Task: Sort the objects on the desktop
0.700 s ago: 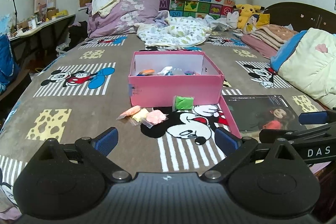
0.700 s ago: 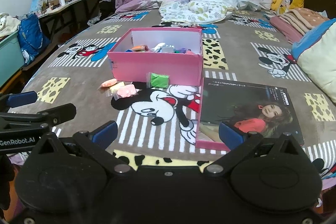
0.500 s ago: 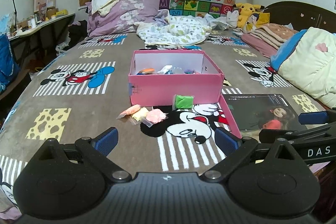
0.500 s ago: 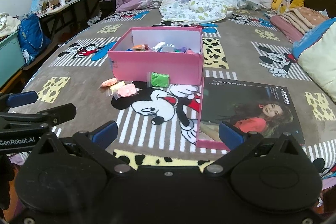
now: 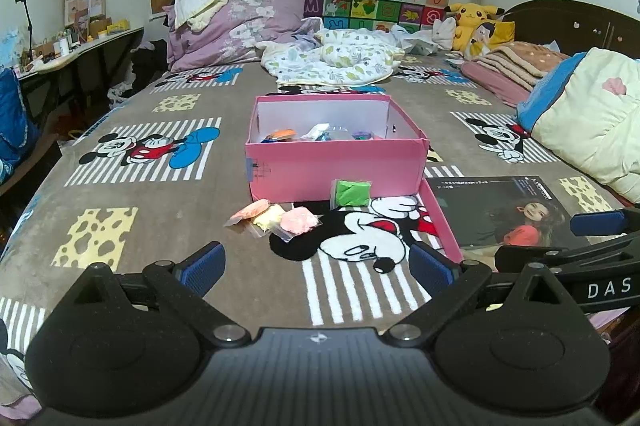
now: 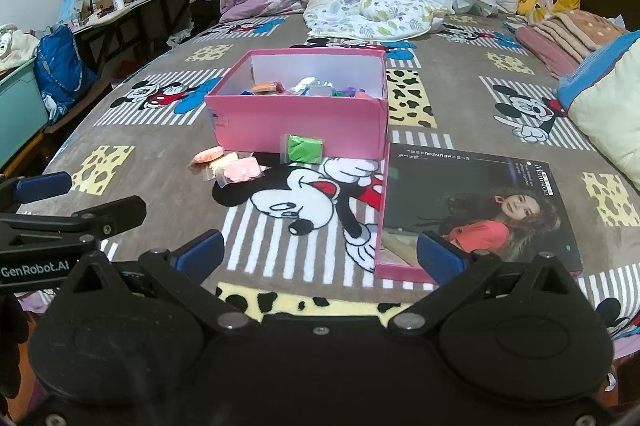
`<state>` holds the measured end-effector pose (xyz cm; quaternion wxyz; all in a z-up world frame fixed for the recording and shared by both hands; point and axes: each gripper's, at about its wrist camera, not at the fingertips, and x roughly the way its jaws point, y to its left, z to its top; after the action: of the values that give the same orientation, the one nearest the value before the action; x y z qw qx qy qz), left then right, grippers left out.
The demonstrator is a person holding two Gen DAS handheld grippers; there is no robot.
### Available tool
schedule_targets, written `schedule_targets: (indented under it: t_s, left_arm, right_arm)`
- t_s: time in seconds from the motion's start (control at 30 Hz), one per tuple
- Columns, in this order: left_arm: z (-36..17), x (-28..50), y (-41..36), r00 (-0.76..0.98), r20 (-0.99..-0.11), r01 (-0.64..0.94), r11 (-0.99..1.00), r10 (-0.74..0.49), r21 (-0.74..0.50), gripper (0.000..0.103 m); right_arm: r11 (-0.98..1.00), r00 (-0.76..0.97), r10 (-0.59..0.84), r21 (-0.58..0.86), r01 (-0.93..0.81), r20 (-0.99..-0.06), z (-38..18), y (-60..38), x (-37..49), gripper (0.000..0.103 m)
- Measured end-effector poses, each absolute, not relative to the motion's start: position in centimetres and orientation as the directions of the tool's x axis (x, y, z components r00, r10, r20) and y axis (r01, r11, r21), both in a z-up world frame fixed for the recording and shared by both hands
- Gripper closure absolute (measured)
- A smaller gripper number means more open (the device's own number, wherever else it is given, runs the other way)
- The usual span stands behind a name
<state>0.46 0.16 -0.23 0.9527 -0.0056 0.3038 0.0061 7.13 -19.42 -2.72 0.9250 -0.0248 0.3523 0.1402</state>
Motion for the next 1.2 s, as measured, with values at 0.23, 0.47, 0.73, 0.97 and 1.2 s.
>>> schedule_targets:
  t_s: [0.23, 0.47, 0.73, 0.97, 1.2]
  left_arm:
    - [-0.06, 0.54, -0.04, 0.813, -0.582, -0.017, 1.000, 0.010, -0.006, 0.004]
    - [-0.17, 0.46, -0.14, 0.813, -0.582, -0.020, 1.000, 0.013, -0.005, 0.004]
    - [-0.40, 0.32, 0.27, 0.813, -0.582, -0.020, 1.000, 0.012, -0.008, 0.004]
    - [-0.41, 0.36, 0.24, 0.813, -0.582, -0.022, 1.000, 0.014, -0.007, 0.004]
    - [-0.61, 0.22, 0.24, 0.813, -0.581, -0.020, 1.000, 0.015, -0.003, 0.004]
  right_arm:
    - [0.959, 0.708, 0.243, 0.057, -0.276, -0.663, -2.75, -19.70, 7.24, 0.000]
    - [0.958, 0.706, 0.245, 0.056, -0.280, -0.665, -2.80, -19.69, 7.27, 0.000]
    - [0.957, 0.703, 0.248, 0.057, -0.283, -0.667, -2.92, -19.60, 7.30, 0.000]
    - [0.957, 0.702, 0.248, 0.057, -0.284, -0.668, -3.00, -19.64, 7.33, 0.000]
    - [0.957, 0.703, 0.247, 0.052, -0.286, -0.667, -3.15, -19.65, 7.40, 0.000]
